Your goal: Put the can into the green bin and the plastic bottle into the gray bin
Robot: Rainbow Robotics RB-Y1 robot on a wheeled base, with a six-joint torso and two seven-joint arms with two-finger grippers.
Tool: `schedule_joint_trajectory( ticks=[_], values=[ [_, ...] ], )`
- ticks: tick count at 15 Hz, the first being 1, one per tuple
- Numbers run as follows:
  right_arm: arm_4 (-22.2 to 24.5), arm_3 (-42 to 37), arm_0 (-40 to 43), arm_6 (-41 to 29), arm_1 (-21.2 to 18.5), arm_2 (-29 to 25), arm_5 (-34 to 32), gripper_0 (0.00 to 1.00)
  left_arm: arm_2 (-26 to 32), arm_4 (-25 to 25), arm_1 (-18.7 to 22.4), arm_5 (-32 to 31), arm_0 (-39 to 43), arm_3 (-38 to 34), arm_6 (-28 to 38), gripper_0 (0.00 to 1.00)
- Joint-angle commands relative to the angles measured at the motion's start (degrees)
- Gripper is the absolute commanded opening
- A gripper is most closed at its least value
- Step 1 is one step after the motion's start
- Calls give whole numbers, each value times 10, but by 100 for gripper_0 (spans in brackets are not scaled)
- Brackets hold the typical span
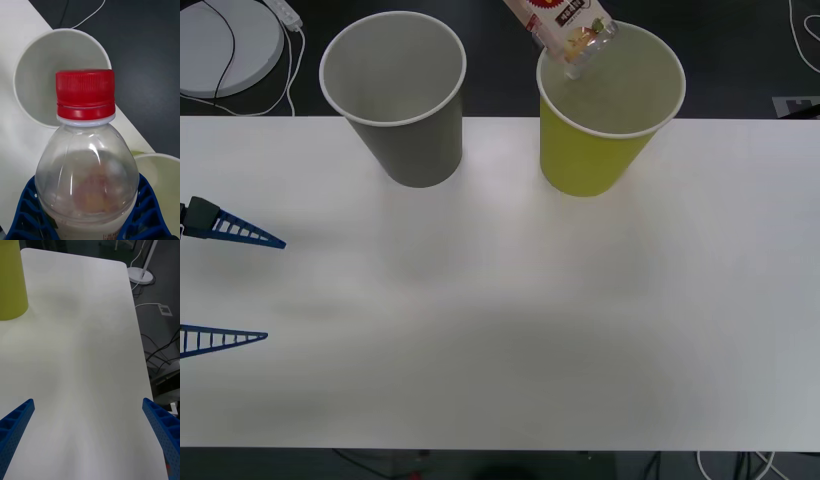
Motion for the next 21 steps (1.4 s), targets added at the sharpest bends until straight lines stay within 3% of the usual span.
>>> schedule_joint_trajectory(
  ticks=[1, 13, 21],
  values=[
    [17, 53, -18, -1, 38, 0, 14, 0, 0, 0, 0, 0, 0, 0, 0, 100],
    [59, 237, -86, -9, 189, 36, 106, 0, 0, 0, 0, 0, 0, 0, 0, 100],
    [61, 281, -97, -9, 231, 38, 172, 0, 0, 0, 0, 0, 0, 0, 0, 100]
  ],
)
